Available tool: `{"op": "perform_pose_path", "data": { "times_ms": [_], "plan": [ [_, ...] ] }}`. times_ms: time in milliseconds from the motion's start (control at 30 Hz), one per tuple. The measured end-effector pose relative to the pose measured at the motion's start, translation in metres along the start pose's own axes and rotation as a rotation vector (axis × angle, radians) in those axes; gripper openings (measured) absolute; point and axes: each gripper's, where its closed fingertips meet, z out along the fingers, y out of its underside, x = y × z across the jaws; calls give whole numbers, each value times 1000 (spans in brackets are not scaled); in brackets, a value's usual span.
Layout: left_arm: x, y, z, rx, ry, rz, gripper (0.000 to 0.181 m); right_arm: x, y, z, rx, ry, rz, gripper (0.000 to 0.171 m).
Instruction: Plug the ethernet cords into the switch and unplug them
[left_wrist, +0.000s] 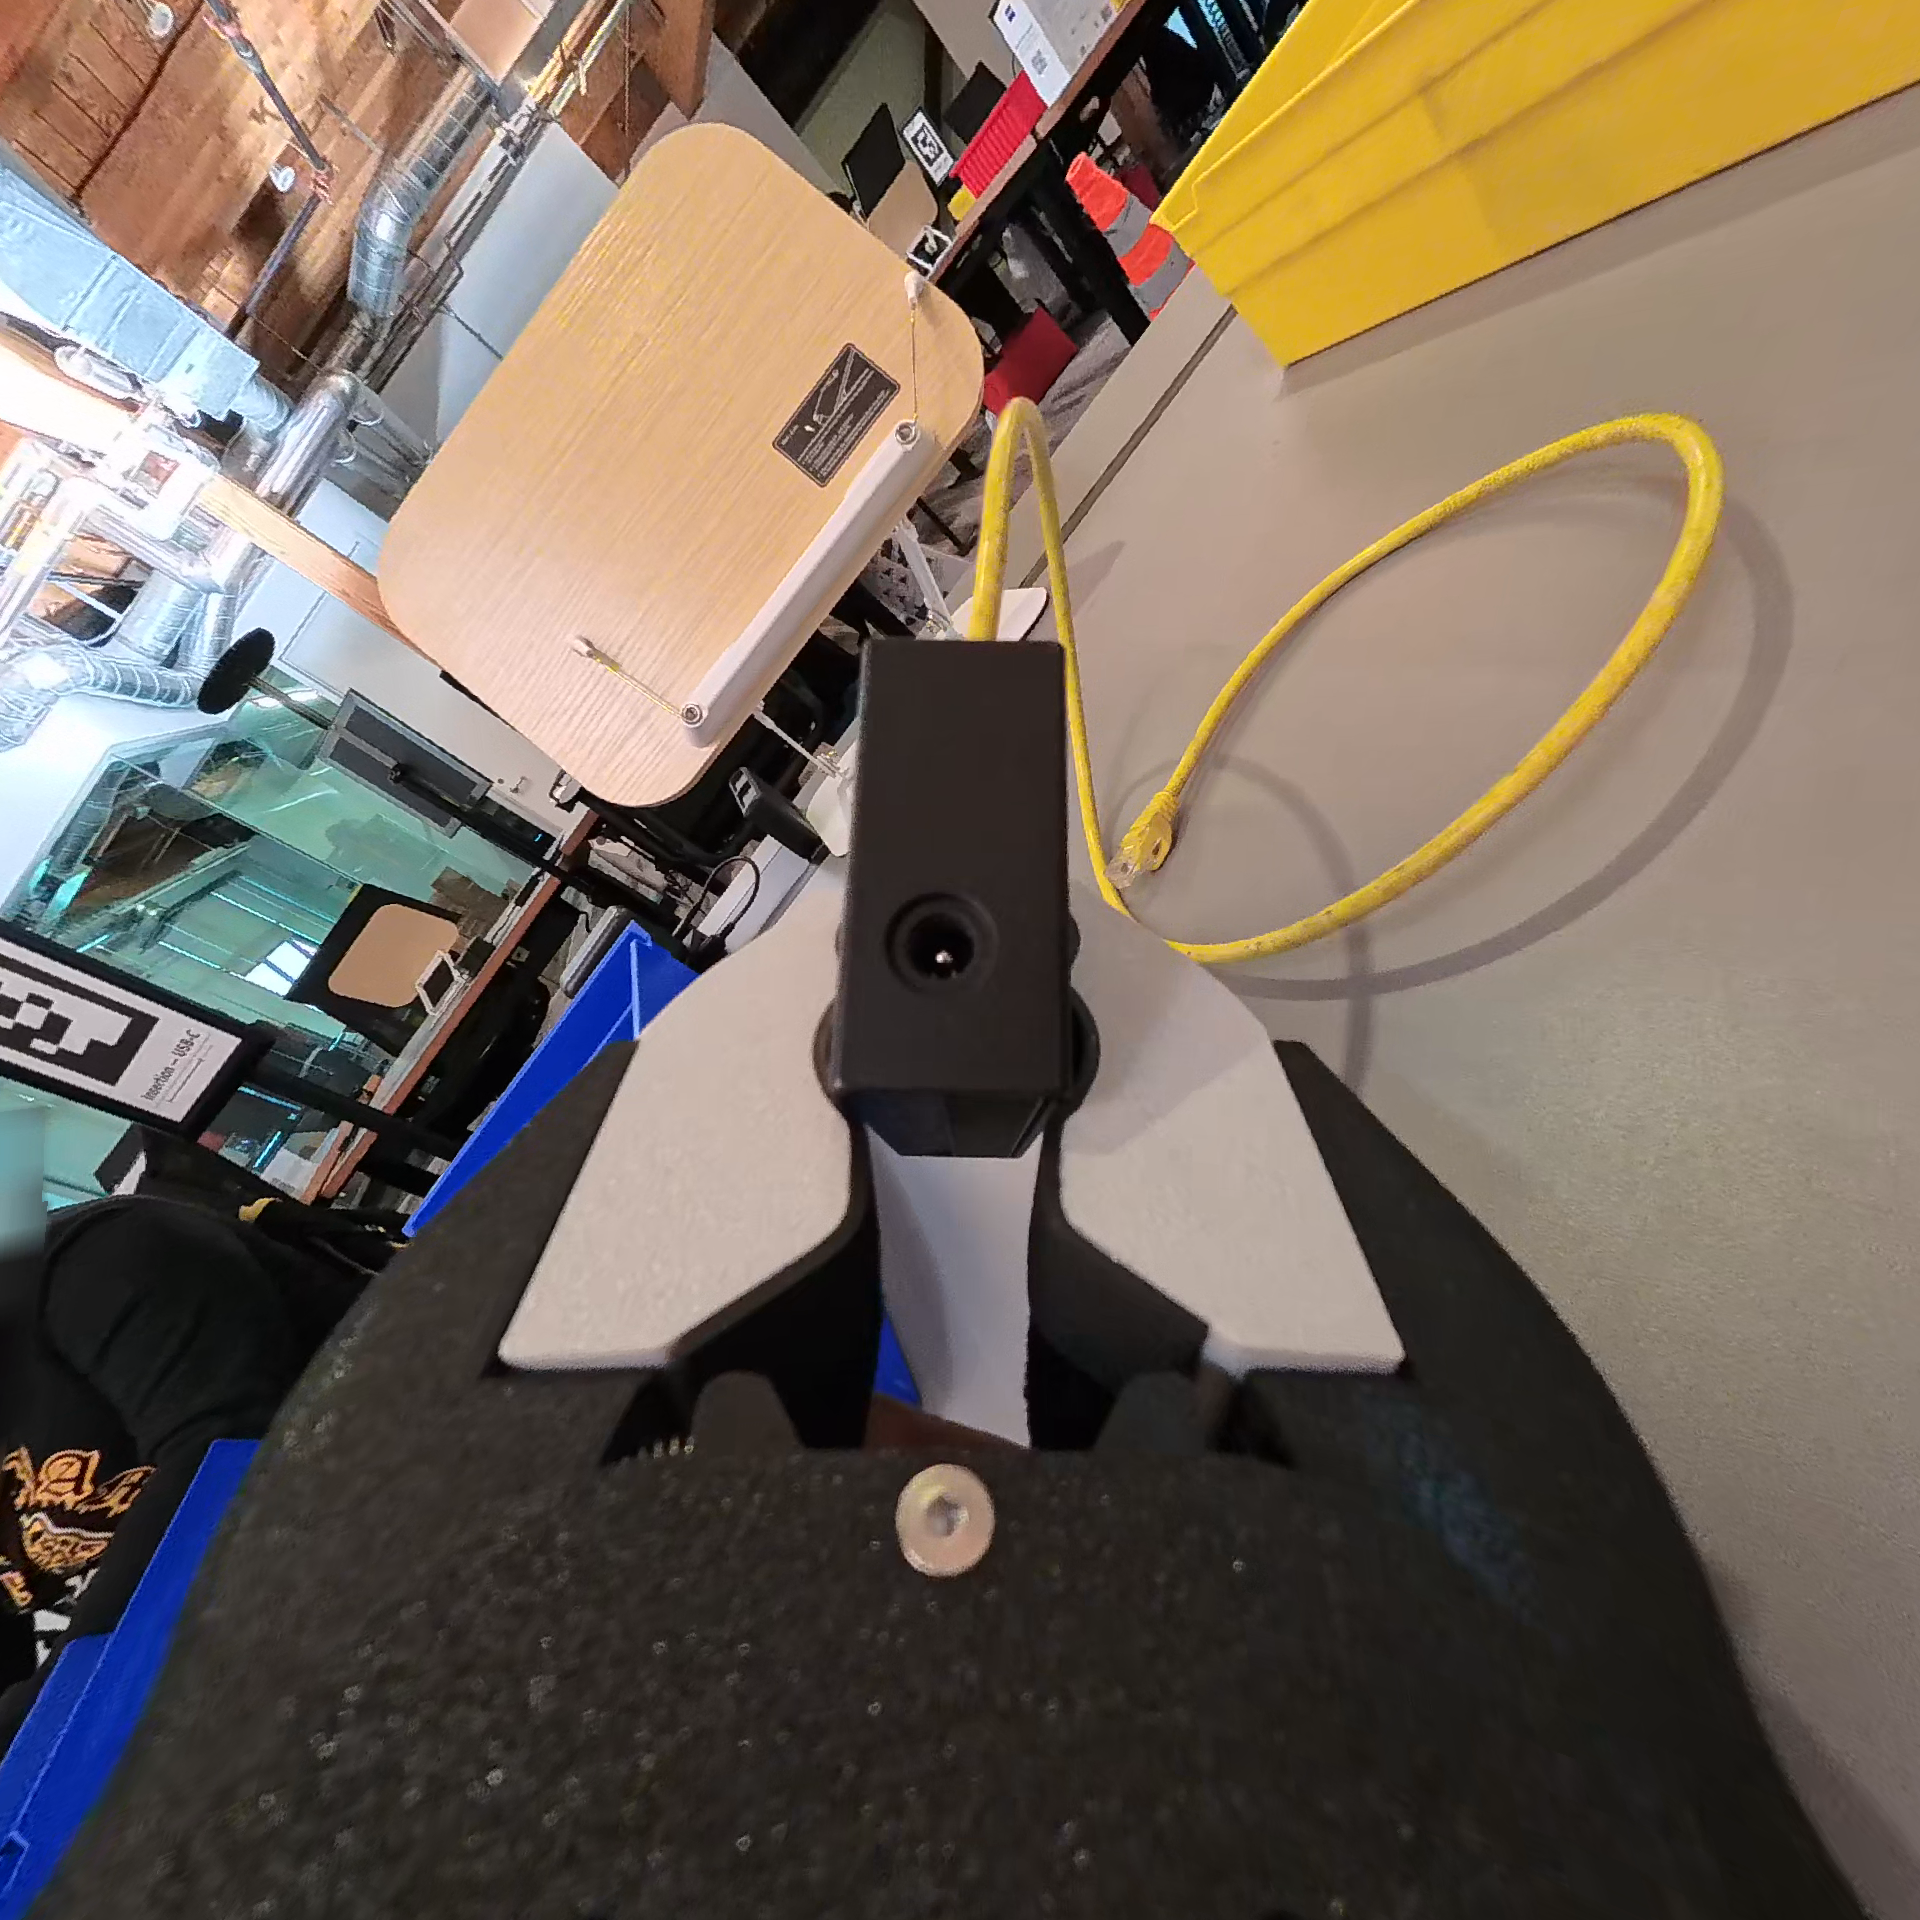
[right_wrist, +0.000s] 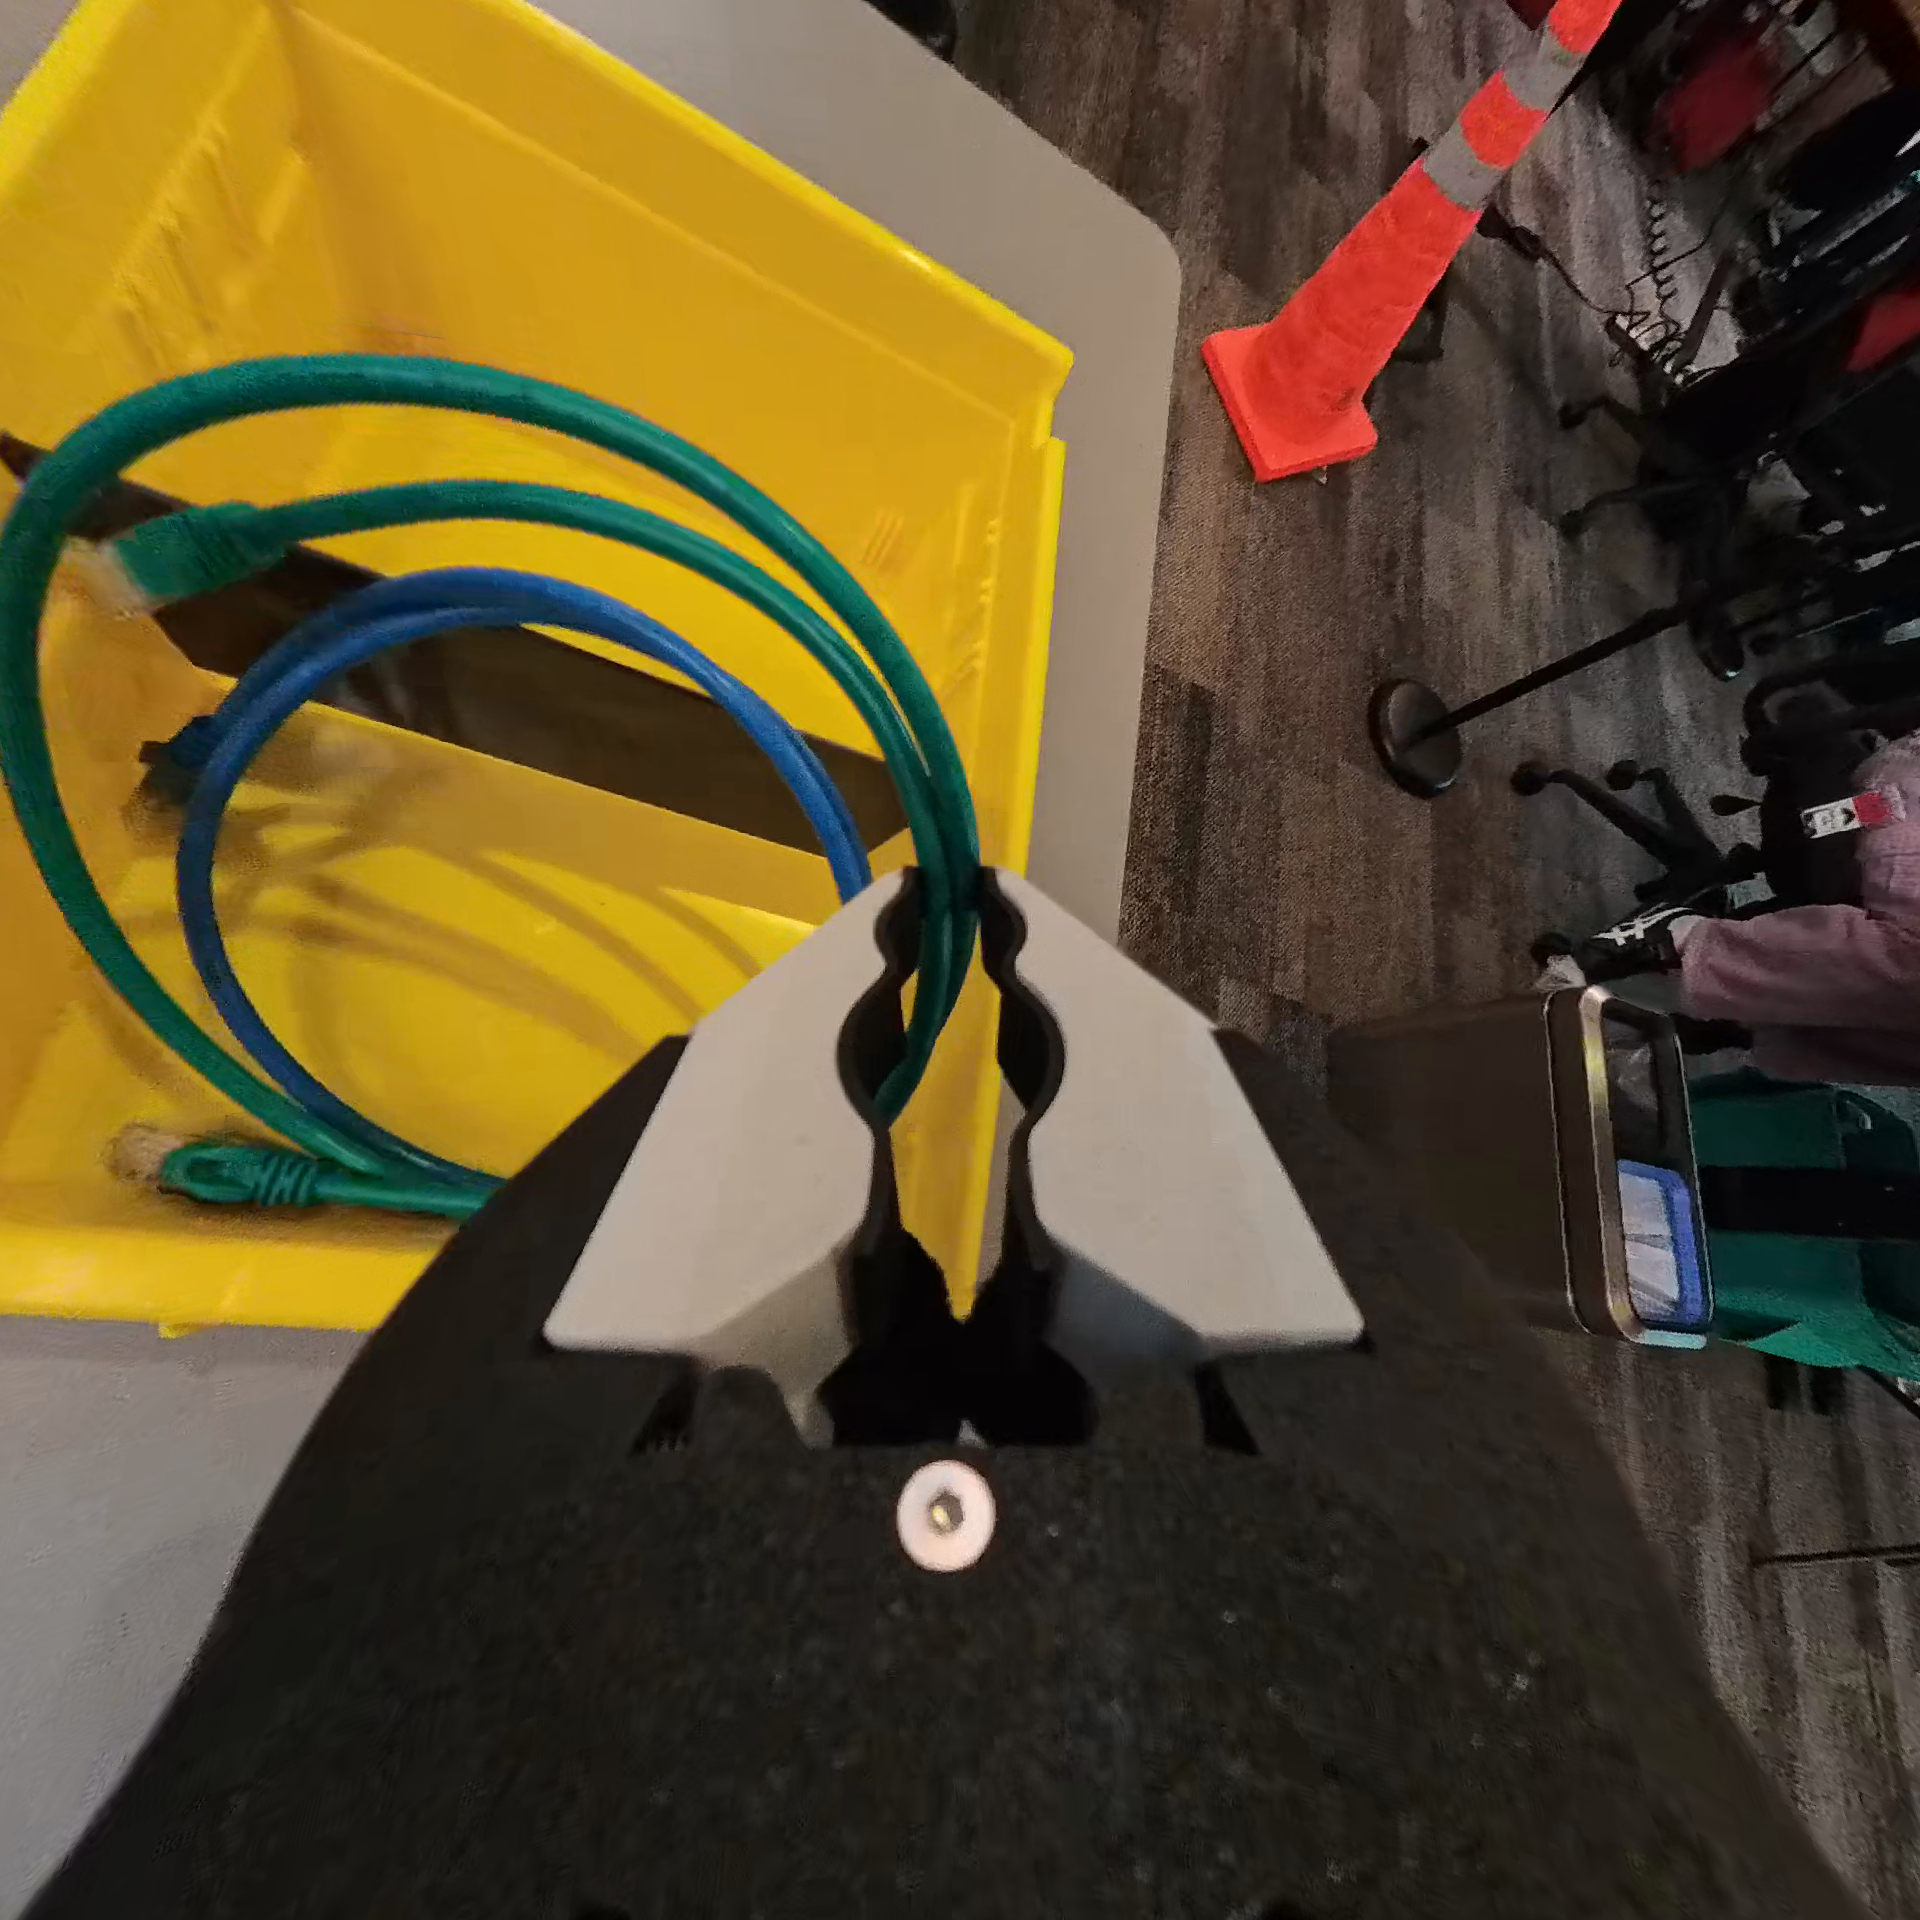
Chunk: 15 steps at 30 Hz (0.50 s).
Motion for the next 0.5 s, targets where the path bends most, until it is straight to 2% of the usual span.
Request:
{"op": "perform_pose_path", "data": {
  "times_ms": [100, 233, 333, 400, 500],
  "plan": [
    [1, 0, 0, 1, 5, 2, 30, -11, 6, 5, 21, -104, -78, 10],
    [3, 1, 2, 3, 12, 5, 30, -19, 13, 19, -25, -48, -311, 10],
    [4, -2, 2, 8, 14, 18, 30, -23, 23, 32, -140, -51, -224, 10],
    [5, -4, 0, 15, 13, 33, 30, -24, 24, 36, -151, -70, -212, 11],
    [4, -11, -3, 42, 6, 44, 30, -16, 23, 31, -140, -9, -221, 19]
  ]
}}
